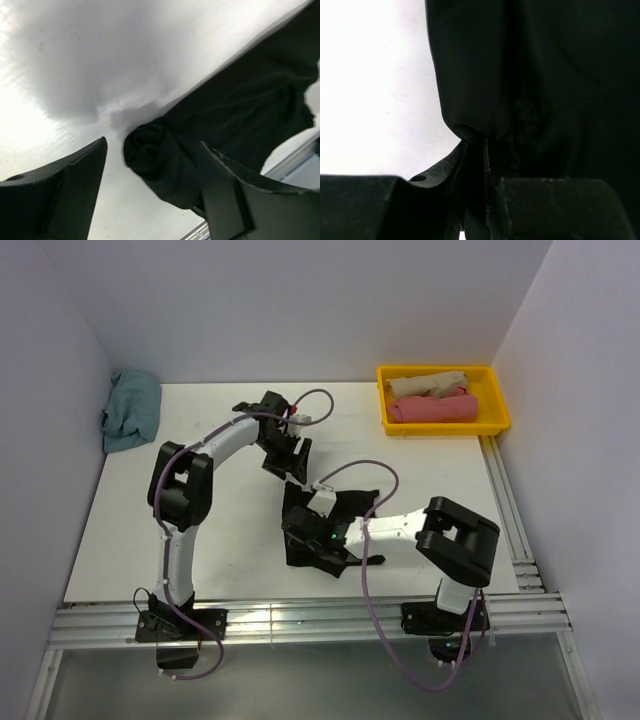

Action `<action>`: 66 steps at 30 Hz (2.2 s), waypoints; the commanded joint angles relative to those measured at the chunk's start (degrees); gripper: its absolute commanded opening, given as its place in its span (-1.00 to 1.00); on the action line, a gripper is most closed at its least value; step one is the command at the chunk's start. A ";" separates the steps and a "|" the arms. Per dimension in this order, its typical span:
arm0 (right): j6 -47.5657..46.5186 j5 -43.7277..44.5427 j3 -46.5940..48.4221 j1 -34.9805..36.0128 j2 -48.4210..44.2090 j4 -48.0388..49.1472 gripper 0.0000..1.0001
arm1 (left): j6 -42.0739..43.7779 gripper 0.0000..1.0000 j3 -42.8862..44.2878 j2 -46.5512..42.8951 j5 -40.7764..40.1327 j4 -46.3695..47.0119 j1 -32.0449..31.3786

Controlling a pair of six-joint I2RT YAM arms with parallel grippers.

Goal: Roll the t-shirts
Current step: Roll the tshirt

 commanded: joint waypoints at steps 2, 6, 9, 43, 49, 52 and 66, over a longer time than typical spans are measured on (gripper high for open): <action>8.56 -8.26 -11.75 -2.38 -3.72 16.65 -0.67 | 2.09 0.57 -1.30 -5.97 11.68 5.81 3.58; 13.39 -11.78 -20.81 -4.67 -4.60 29.52 -0.67 | 2.62 0.60 -7.09 -8.25 17.04 8.62 6.56; 16.29 -15.12 -25.99 -6.08 -2.67 38.04 -0.68 | 3.41 0.63 -11.48 -9.49 21.17 11.08 8.15; 1.47 -23.03 -9.59 -13.55 5.24 23.77 -0.44 | -5.98 -0.99 -8.44 -3.43 -8.16 10.74 5.34; -7.16 -29.45 1.23 -17.15 10.50 16.45 -0.47 | -7.75 -0.99 -7.02 -2.64 -11.95 9.33 6.30; -6.64 -30.86 0.89 -17.15 11.13 18.01 -0.48 | -7.58 -0.99 -8.34 -3.07 -13.00 9.42 7.62; 3.03 -27.97 -9.93 -8.72 7.01 24.80 -0.12 | -7.22 -0.99 -3.95 0.53 -14.68 5.29 8.59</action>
